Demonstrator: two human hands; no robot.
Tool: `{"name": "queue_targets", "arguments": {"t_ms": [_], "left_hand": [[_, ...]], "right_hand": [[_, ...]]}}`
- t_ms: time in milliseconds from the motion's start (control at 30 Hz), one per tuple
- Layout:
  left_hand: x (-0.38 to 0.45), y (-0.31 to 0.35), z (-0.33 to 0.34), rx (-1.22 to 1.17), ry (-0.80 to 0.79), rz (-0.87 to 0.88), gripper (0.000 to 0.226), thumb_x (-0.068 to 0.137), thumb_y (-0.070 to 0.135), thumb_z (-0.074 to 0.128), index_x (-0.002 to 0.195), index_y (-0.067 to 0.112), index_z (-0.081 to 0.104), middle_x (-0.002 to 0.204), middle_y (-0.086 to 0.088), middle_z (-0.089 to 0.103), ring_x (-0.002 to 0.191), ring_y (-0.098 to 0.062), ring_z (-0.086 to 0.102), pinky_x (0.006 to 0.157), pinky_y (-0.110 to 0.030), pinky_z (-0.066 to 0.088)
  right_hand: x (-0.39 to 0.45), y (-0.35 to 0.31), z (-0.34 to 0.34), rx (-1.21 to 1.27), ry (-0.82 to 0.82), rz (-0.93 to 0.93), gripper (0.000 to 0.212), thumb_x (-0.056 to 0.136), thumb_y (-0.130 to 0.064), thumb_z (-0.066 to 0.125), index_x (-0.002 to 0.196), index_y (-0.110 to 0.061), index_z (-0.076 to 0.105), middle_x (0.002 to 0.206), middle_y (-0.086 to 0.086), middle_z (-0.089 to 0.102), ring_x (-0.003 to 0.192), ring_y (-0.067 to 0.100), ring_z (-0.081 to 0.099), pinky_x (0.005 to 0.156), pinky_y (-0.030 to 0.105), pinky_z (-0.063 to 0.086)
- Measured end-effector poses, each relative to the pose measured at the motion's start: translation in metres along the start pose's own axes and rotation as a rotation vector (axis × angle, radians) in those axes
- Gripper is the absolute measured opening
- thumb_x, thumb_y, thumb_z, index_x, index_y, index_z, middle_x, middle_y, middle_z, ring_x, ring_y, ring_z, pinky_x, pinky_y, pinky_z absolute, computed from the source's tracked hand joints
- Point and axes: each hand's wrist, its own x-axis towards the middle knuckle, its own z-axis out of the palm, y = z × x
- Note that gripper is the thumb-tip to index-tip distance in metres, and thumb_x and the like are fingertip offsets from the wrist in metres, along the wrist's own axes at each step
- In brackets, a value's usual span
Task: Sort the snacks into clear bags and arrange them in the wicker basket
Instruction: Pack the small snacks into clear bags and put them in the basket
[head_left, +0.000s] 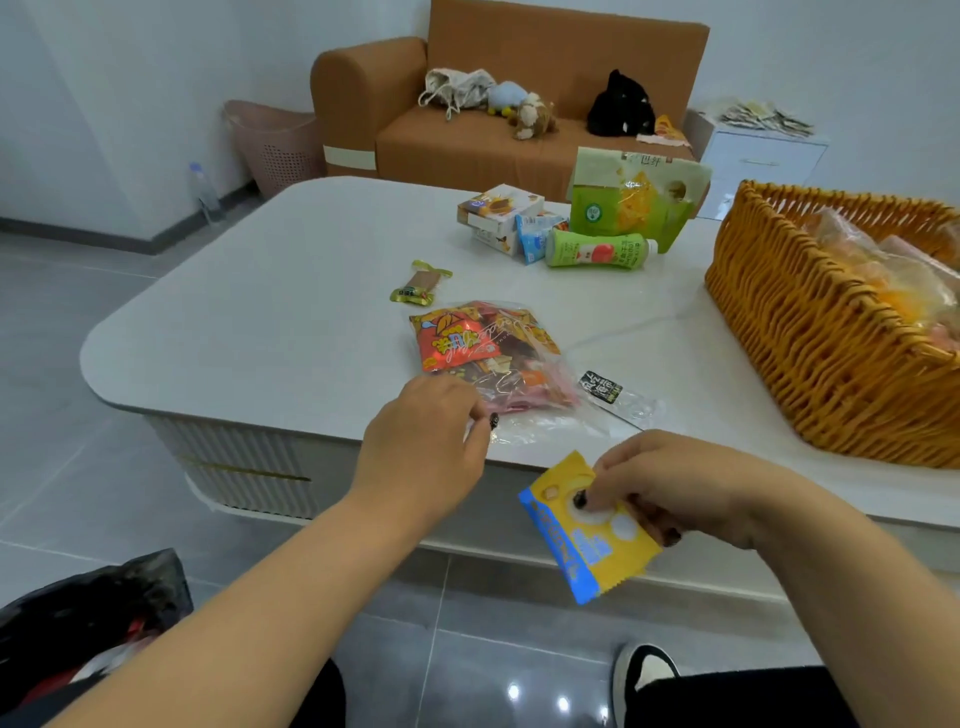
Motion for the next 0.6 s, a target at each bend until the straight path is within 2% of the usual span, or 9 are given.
{"name": "queue_targets", "arguments": {"t_ms": [67, 167, 233, 333, 400, 500, 600], "left_hand": [[-0.001, -0.001, 0.000, -0.005, 0.004, -0.006, 0.008, 0.092, 0.025, 0.060, 0.094, 0.020, 0.066, 0.102, 0.007, 0.064, 0.102, -0.015, 0.053, 0.069, -0.027, 0.037], [-0.001, -0.001, 0.000, -0.015, 0.005, 0.009, 0.007, 0.091, 0.021, 0.060, 0.093, 0.018, 0.066, 0.101, 0.005, 0.064, 0.100, -0.017, 0.054, 0.069, -0.029, 0.041], [0.000, 0.000, 0.001, -0.010, 0.024, 0.017, 0.005, 0.090, 0.018, 0.061, 0.091, 0.016, 0.066, 0.098, 0.004, 0.065, 0.097, -0.020, 0.056, 0.067, -0.032, 0.044], [0.003, -0.001, 0.002, -0.014, 0.082, 0.033, 0.002, 0.087, 0.015, 0.064, 0.087, 0.015, 0.065, 0.094, 0.003, 0.067, 0.091, -0.022, 0.059, 0.064, -0.034, 0.048], [0.004, -0.002, 0.002, -0.011, 0.112, 0.061, 0.002, 0.085, 0.016, 0.063, 0.085, 0.016, 0.064, 0.091, 0.003, 0.068, 0.088, -0.023, 0.060, 0.061, -0.036, 0.050], [0.005, -0.002, 0.005, 0.008, 0.133, 0.105, 0.005, 0.080, 0.021, 0.059, 0.080, 0.017, 0.063, 0.087, 0.004, 0.067, 0.083, -0.023, 0.062, 0.055, -0.035, 0.051], [0.004, -0.003, 0.007, 0.029, 0.151, 0.140, 0.007, 0.078, 0.022, 0.059, 0.078, 0.017, 0.063, 0.083, 0.004, 0.066, 0.079, -0.022, 0.062, 0.051, -0.037, 0.052]], "right_hand": [[0.012, 0.000, 0.010, 0.255, 0.069, 0.002, 0.026, 0.084, -0.011, 0.065, 0.063, -0.013, 0.051, 0.048, 0.004, 0.040, 0.039, 0.015, 0.035, 0.040, 0.019, 0.029], [0.032, -0.006, 0.030, 0.716, 0.179, -0.051, 0.012, 0.093, -0.013, 0.058, 0.081, -0.010, 0.055, 0.048, 0.000, 0.051, 0.037, 0.009, 0.044, 0.038, 0.018, 0.036], [0.043, -0.011, 0.042, 0.956, 0.226, -0.071, 0.011, 0.096, -0.013, 0.054, 0.086, -0.009, 0.056, 0.046, -0.001, 0.054, 0.036, 0.006, 0.048, 0.036, 0.015, 0.040], [0.058, -0.016, 0.053, 1.131, 0.289, -0.068, 0.012, 0.098, -0.014, 0.053, 0.087, -0.008, 0.057, 0.046, 0.001, 0.058, 0.036, 0.005, 0.053, 0.037, 0.014, 0.043], [0.066, -0.017, 0.058, 1.240, 0.328, -0.083, 0.012, 0.098, -0.011, 0.051, 0.090, -0.006, 0.058, 0.058, 0.005, 0.062, 0.042, 0.008, 0.058, 0.040, 0.016, 0.048], [0.077, -0.020, 0.058, 1.379, 0.361, -0.149, 0.010, 0.098, -0.004, 0.048, 0.098, -0.004, 0.058, 0.079, 0.011, 0.064, 0.061, 0.016, 0.063, 0.045, 0.019, 0.053], [0.085, -0.024, 0.053, 1.441, 0.363, -0.194, 0.012, 0.096, 0.005, 0.045, 0.097, 0.001, 0.056, 0.082, 0.015, 0.063, 0.065, 0.019, 0.064, 0.050, 0.020, 0.056]]}}
